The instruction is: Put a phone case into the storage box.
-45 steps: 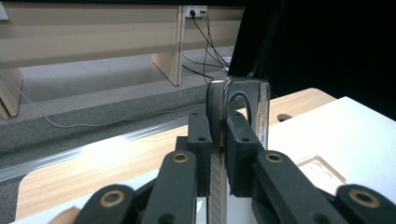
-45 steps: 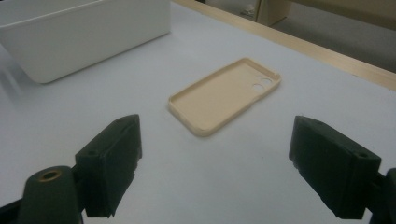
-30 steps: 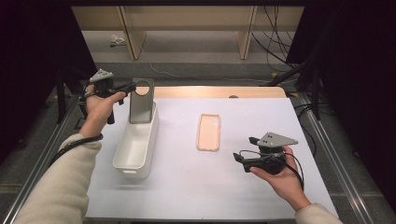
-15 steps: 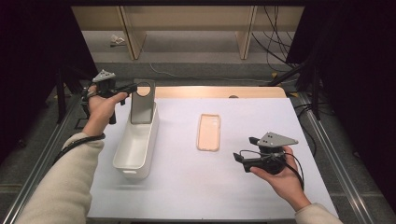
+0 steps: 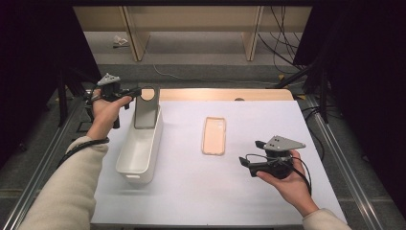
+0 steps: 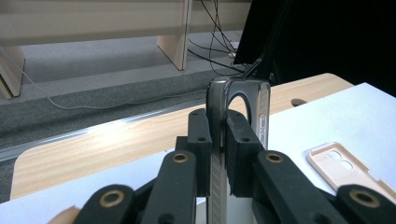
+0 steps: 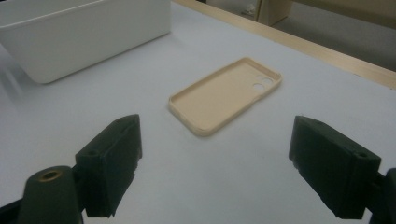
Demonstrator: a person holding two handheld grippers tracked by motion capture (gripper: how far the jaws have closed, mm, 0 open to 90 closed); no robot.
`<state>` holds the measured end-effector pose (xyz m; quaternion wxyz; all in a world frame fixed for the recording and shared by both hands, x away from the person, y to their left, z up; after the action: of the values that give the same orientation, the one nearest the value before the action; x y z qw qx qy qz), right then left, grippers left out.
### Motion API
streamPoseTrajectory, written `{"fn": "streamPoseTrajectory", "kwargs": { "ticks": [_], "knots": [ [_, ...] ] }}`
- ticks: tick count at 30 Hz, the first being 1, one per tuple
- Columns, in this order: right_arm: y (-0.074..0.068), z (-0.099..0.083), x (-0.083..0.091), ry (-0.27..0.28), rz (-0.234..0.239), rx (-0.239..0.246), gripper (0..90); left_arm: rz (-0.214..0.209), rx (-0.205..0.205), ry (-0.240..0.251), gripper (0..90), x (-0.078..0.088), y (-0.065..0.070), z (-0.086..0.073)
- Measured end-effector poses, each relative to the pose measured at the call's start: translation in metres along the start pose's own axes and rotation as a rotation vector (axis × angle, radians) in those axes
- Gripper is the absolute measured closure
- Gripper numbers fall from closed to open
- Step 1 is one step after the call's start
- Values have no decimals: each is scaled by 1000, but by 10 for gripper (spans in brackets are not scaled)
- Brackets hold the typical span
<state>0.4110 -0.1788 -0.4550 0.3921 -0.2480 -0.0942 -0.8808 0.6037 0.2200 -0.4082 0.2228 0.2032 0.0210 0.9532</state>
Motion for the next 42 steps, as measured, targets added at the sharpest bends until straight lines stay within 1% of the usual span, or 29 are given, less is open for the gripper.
{"fn": "streamPoseTrajectory", "kwargs": {
  "ticks": [30,42],
  "knots": [
    [1,0,-1,-1,-2,2,182,8,25,-33,814,-10,-8,-18],
    [1,0,0,-1,-2,2,182,13,32,-40,813,-12,-10,-21]
  ]
}}
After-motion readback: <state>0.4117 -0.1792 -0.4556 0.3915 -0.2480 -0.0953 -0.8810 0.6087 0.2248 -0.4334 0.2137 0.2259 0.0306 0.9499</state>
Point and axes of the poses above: each handheld gripper's, and its own axes: x roughly backward along the jaws, z roughly out of its top, y roughly to its right, the point moved 9 cm from there along -x, roughly forward along the jaws, and after that the axes turned 4 degrees about z, right-handed, at the moved point
